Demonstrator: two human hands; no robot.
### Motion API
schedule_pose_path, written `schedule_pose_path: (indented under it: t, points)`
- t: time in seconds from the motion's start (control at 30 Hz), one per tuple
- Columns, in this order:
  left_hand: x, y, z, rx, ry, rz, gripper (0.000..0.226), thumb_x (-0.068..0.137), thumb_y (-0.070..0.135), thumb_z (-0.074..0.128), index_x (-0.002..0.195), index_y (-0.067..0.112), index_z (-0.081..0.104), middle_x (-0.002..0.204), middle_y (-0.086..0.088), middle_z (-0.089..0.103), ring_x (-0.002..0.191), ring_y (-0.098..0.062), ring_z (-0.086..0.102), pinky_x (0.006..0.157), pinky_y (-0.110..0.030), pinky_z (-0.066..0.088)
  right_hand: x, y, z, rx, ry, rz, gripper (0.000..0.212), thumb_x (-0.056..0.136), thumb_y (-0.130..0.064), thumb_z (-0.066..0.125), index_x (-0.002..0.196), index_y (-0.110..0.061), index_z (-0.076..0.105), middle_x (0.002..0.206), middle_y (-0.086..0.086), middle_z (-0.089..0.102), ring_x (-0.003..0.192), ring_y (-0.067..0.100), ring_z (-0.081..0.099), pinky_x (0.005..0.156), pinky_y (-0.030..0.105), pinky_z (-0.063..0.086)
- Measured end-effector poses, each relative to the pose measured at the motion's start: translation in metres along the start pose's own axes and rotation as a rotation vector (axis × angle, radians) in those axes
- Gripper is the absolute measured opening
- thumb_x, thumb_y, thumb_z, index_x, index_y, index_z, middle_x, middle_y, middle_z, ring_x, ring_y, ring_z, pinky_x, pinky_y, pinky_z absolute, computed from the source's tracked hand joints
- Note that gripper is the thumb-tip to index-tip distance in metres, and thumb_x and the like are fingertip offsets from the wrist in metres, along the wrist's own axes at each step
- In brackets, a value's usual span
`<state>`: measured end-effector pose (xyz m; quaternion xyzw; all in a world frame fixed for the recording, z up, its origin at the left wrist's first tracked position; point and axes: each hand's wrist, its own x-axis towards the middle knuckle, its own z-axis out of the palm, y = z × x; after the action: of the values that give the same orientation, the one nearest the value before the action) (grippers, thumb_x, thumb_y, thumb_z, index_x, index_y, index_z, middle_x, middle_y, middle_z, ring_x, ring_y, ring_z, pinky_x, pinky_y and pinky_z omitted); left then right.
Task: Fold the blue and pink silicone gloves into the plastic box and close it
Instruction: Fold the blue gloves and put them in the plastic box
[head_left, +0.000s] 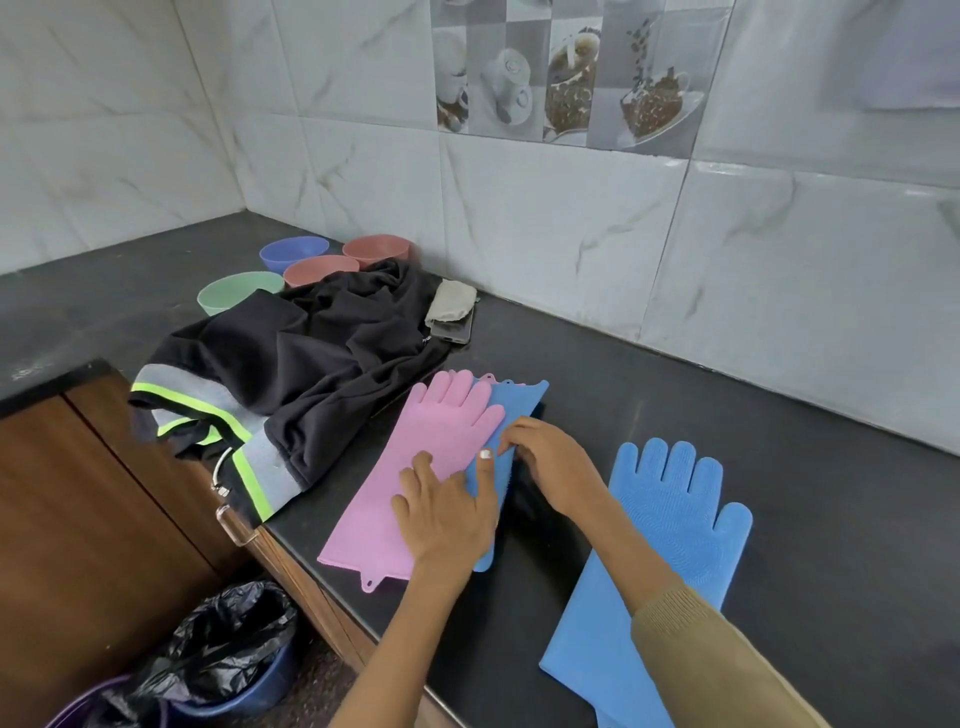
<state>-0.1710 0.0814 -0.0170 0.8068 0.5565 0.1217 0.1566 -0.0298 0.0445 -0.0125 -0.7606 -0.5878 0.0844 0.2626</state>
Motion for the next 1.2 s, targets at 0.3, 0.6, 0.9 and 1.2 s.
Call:
schedule_pose_path:
  t: [0.3, 0.6, 0.9, 1.2]
  points:
    - [-0.002, -0.001, 0.0, 0.023, -0.08, -0.07, 0.044, 0.101, 0.035, 0.02, 0.118, 0.013, 0.055, 0.126, -0.004, 0.049, 0.111, -0.025, 0.045, 0.091, -0.039, 0.033, -0.011, 0.01, -0.023, 0.107, 0.294, -0.039, 0.027, 0.089, 0.003, 0.043, 0.088, -0.013, 0.066, 0.095, 0.001, 0.069, 0.096, 0.019, 0.059, 0.09, 0.043, 0.046]
    - [-0.004, 0.021, 0.015, -0.425, -0.186, 0.384, 0.048, 0.087, 0.001, 0.046, 0.128, 0.026, 0.052, 0.128, 0.004, 0.059, 0.11, -0.017, 0.058, 0.097, -0.034, 0.048, -0.051, 0.026, -0.069, 0.203, 0.403, 0.115, 0.034, 0.09, 0.007, 0.036, 0.086, -0.016, 0.061, 0.07, -0.011, 0.059, 0.072, 0.005, 0.057, 0.118, 0.042, 0.005]
    - [-0.023, 0.059, 0.03, -0.783, -0.493, 0.793, 0.068, 0.07, 0.016, 0.073, 0.132, 0.032, 0.047, 0.127, 0.014, 0.058, 0.116, -0.009, 0.056, 0.092, -0.028, 0.049, -0.114, 0.018, -0.121, 0.288, 0.495, 0.158, 0.018, 0.095, -0.014, 0.044, 0.092, -0.027, 0.055, 0.09, -0.015, 0.064, 0.086, 0.006, 0.063, 0.115, 0.051, -0.008]
    - [-0.077, 0.128, 0.009, -1.305, -0.427, 0.793, 0.023, 0.098, 0.018, 0.049, 0.079, 0.029, 0.057, 0.075, 0.012, 0.058, 0.072, -0.01, 0.054, 0.067, -0.031, 0.045, -0.176, 0.017, -0.162, 0.472, 0.793, 0.244, 0.029, 0.08, -0.001, 0.05, 0.084, -0.03, 0.052, 0.08, -0.013, 0.056, 0.069, -0.006, 0.054, 0.068, 0.017, 0.045]
